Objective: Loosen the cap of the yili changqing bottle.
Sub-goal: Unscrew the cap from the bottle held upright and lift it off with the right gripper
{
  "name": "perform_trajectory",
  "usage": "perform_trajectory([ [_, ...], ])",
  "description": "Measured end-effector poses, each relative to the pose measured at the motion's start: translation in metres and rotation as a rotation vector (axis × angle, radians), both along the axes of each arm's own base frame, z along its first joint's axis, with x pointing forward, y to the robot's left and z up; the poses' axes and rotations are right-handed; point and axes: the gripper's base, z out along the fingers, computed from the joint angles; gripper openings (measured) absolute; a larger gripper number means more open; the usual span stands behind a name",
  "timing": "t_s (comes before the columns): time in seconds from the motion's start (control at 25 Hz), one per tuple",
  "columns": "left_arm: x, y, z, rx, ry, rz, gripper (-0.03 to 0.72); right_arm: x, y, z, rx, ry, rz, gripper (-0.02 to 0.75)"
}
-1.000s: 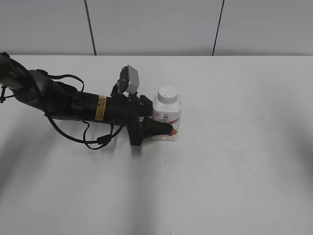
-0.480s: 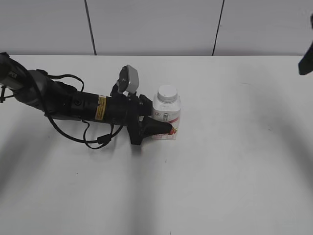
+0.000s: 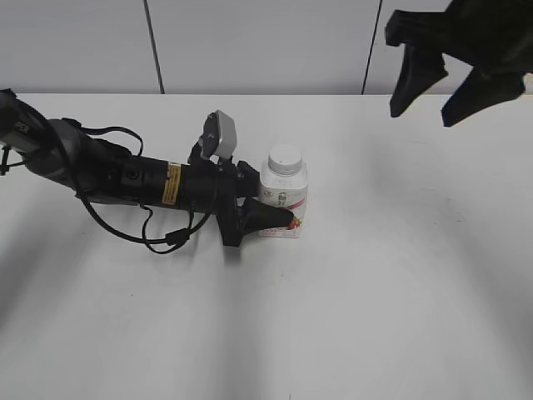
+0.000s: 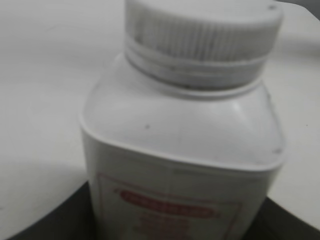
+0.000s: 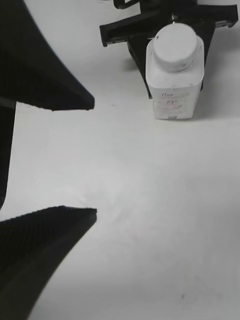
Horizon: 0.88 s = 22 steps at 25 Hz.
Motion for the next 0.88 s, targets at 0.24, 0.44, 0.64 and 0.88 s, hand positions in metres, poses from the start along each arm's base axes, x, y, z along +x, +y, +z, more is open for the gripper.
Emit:
perform_trajectory([
  [0.24, 0.0, 0.0, 0.0, 0.0, 0.0, 0.0, 0.403, 0.016, 0.029, -0.003, 0.01, -0.008, 0.041, 0.481],
  [0.44, 0.0, 0.0, 0.0, 0.0, 0.0, 0.0, 0.4, 0.025, 0.05, -0.013, 0.014, 0.007, 0.05, 0.481],
  [0.64, 0.0, 0.0, 0.0, 0.0, 0.0, 0.0, 0.4, 0.03, 0.067, -0.024, 0.016, 0.025, 0.06, 0.481],
  [0.88, 0.0, 0.0, 0.0, 0.0, 0.0, 0.0, 0.397, 0.036, 0.09, -0.033, 0.03, 0.015, 0.076, 0.481],
])
